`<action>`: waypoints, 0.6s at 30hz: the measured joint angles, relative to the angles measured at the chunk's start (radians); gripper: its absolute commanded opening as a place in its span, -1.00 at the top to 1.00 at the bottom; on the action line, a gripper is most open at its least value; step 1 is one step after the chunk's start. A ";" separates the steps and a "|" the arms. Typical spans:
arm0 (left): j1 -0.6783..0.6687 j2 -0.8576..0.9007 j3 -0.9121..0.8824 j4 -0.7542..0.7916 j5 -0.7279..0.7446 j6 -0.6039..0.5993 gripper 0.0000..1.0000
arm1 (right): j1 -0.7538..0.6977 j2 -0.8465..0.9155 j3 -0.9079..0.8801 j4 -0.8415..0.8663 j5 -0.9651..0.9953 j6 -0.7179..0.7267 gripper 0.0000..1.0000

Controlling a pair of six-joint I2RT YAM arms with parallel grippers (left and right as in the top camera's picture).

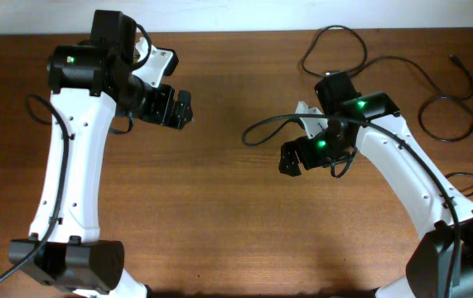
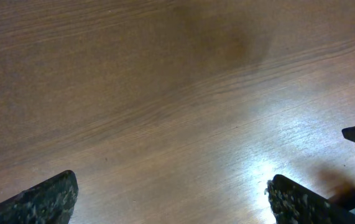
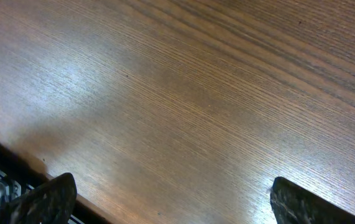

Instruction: Untangle cables

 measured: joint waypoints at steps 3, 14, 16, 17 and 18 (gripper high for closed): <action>0.000 0.000 0.000 0.000 0.000 0.000 -0.98 | 0.000 0.000 0.000 0.000 0.000 0.000 -0.98; 0.000 0.014 0.000 -0.006 0.000 0.000 -0.98 | 0.000 0.000 0.000 0.000 0.000 0.000 -0.98; 0.000 0.021 0.000 -0.007 0.000 0.000 -0.98 | 0.000 0.000 0.000 0.000 0.000 0.000 -0.98; 0.000 0.021 0.000 -0.007 0.000 0.000 -0.98 | 0.000 0.000 0.000 0.000 0.000 0.000 -0.98; -0.005 0.021 0.000 -0.007 0.000 0.000 -0.98 | 0.000 0.000 0.000 0.000 0.000 0.000 -0.98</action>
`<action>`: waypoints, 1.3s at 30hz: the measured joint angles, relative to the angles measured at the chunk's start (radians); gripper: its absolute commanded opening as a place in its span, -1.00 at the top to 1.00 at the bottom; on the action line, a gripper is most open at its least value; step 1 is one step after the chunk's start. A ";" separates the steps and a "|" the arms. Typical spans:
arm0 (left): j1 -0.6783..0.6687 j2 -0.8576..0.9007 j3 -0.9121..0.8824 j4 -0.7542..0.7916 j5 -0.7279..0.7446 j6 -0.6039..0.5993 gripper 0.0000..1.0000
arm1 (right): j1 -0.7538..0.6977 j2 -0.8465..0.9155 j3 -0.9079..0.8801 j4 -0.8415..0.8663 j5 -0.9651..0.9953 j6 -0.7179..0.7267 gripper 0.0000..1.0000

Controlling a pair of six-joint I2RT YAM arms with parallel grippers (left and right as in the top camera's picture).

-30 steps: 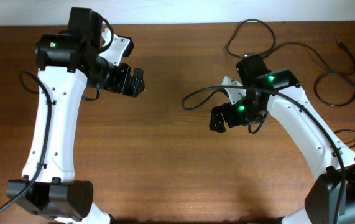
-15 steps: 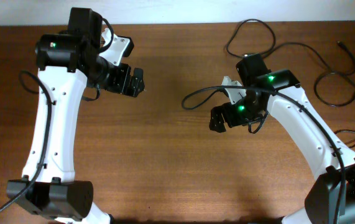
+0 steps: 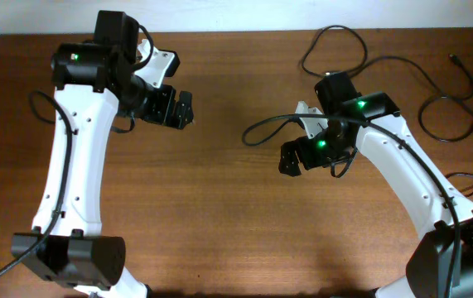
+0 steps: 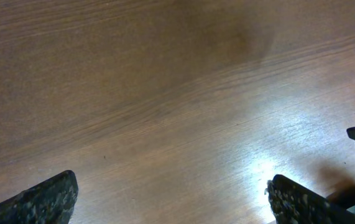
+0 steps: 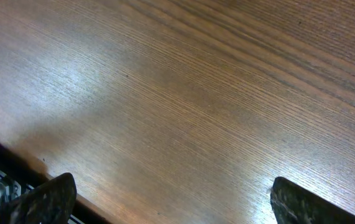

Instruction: Untangle cables

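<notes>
Black cables lie at the table's far right in the overhead view: one loop [image 3: 340, 27] at the back, a longer one [image 3: 470, 83] toward the right edge, and another piece [image 3: 468, 176] at the right edge. My left gripper [image 3: 188, 110] hangs open over bare wood at the left centre, far from them. Open as well, my right gripper [image 3: 284, 160] is near the middle, left of the cables. Both wrist views show only wood between the left gripper's [image 4: 171, 199] and the right gripper's [image 5: 172, 199] fingers.
A thin black loop [image 3: 257, 131] hangs by the right arm's wrist. The brown wooden table [image 3: 219, 215] stretches between the two arms. Its front edge [image 5: 15, 165] shows at the lower left of the right wrist view.
The left arm has shifted very slightly, and its wrist view has slid a little. The right arm and the cables have not moved. Both grippers are still open.
</notes>
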 measured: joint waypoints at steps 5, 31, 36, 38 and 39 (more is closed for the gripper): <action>-0.052 0.000 0.000 -0.042 0.000 0.000 -0.98 | 0.000 0.000 0.000 0.002 0.000 0.000 -0.98; -0.120 -1.218 -1.250 1.085 -0.140 -0.053 -0.98 | 0.000 0.000 -0.001 0.001 0.000 0.000 -0.98; -0.119 -1.403 -1.579 1.456 -0.135 -0.058 -0.98 | 0.000 0.000 -0.001 0.002 0.003 0.000 -0.97; -0.119 -1.484 -1.674 1.577 -0.135 -0.056 -0.98 | 0.000 0.000 -0.001 0.002 0.003 0.000 -0.98; -0.119 -1.524 -1.728 1.633 -0.135 -0.056 -0.98 | 0.000 0.000 -0.001 0.002 0.003 0.000 -0.98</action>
